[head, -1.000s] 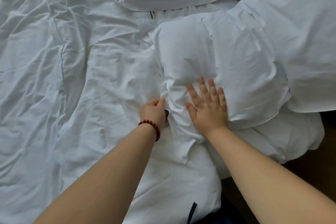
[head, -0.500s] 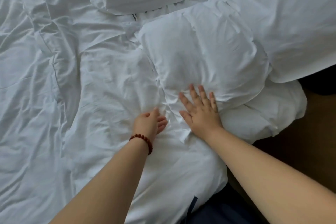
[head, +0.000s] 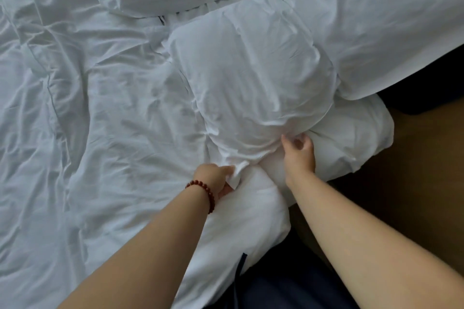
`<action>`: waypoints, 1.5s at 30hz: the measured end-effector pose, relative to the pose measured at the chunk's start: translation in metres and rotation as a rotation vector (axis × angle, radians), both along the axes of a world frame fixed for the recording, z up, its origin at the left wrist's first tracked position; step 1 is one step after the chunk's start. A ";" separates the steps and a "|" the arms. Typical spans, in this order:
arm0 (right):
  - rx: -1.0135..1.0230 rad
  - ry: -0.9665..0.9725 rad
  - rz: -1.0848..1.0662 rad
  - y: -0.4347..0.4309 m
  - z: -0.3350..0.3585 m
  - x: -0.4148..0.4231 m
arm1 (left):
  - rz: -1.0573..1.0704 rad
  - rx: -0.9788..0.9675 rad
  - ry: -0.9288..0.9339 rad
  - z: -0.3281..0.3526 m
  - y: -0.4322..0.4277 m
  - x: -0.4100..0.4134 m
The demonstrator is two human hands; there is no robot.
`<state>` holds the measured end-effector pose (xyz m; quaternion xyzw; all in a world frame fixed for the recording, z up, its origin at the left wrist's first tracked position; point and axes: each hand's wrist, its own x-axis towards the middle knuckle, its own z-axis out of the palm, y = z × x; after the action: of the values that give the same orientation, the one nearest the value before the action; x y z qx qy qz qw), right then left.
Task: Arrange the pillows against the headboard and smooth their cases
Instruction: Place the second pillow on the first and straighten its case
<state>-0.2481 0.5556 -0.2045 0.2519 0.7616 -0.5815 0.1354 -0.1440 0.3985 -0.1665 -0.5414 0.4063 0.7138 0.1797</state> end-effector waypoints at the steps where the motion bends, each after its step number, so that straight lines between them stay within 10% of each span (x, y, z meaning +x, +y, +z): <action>1: -0.183 -0.099 -0.089 0.001 -0.001 -0.014 | 0.101 -0.001 0.010 -0.002 0.005 0.005; 14: -0.649 -0.397 -0.108 0.051 0.008 -0.024 | 0.256 -0.373 0.047 -0.007 0.049 0.014; 22: -0.350 -0.215 -0.063 0.079 0.029 -0.092 | 0.045 -0.725 -0.121 0.010 0.069 0.018; 34: -0.321 -0.163 0.085 0.082 0.035 -0.113 | 0.252 -0.687 -0.248 0.024 0.101 0.005; 39: -0.182 -0.152 -0.096 0.072 0.036 -0.127 | -0.093 -0.741 0.022 0.050 0.143 -0.031; 45: -0.282 -0.149 -0.115 0.096 0.032 -0.107 | -0.587 -1.365 0.484 0.047 0.110 -0.128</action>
<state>-0.3552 0.6518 -0.1722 0.3163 0.6447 -0.6690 0.1920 -0.2724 0.5088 -0.1196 -0.2317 0.9100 0.3274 -0.1050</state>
